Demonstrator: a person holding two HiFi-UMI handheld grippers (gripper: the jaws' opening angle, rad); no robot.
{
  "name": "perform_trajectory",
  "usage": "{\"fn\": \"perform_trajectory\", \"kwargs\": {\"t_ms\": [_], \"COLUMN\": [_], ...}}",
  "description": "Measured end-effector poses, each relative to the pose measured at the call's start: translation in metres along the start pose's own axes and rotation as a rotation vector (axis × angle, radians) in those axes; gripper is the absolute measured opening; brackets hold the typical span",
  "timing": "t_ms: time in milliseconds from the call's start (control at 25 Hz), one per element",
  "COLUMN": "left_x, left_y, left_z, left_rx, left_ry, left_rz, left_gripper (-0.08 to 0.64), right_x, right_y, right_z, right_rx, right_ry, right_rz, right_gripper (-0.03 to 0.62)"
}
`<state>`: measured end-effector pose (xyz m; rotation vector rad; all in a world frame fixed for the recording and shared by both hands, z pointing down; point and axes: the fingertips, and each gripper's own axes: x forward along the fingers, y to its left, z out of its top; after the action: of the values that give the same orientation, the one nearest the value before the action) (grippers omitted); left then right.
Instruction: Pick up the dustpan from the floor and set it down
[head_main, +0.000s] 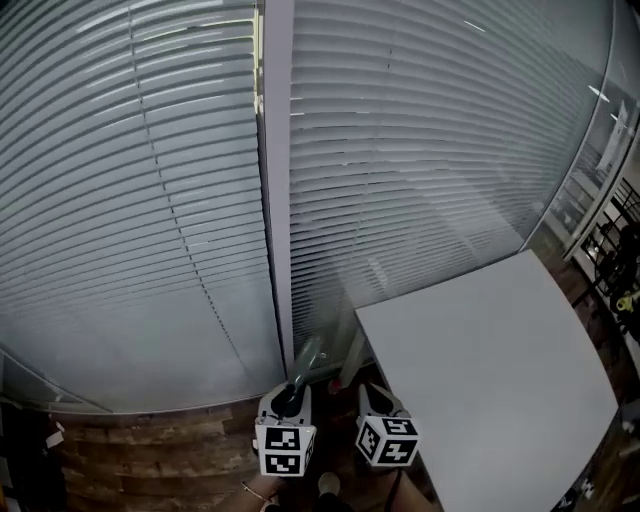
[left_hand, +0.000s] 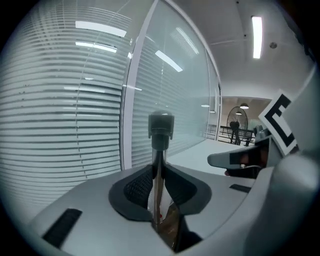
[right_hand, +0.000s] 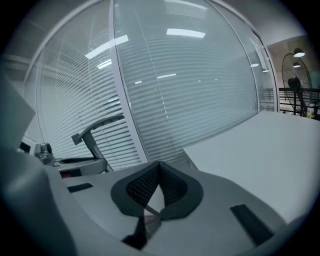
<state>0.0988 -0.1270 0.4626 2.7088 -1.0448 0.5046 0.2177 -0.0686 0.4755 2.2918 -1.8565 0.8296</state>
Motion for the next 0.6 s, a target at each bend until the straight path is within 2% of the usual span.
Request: {"fn": "perform_trajectory", "kwargs": {"t_ms": [160, 360, 600], "left_x": [-0.035, -0.061, -0.085], "left_y": [0.010, 0.039, 0.062], "left_z": [0.039, 0.068, 0.072], "left_rx": [-0.028, -0.045, -0.041], "left_ry": [-0.037, -0.084, -0.103], "left_rz": [0.054, 0.139, 0.214], "left_gripper": [0.086, 0.086, 0.086], "right_x": [-0.015, -0.016, -0.013], "right_y": [0.026, 0.065, 0.093], "right_z": [0.046, 0.092, 0.093], "right_rx": [-0.029, -0.098, -0.126], "right_ry": [-0.069, -0.142, -0.129], "right_rz": [0.039, 0.110, 0.157], "right_gripper": [0.032, 0.032, 0.032]}}
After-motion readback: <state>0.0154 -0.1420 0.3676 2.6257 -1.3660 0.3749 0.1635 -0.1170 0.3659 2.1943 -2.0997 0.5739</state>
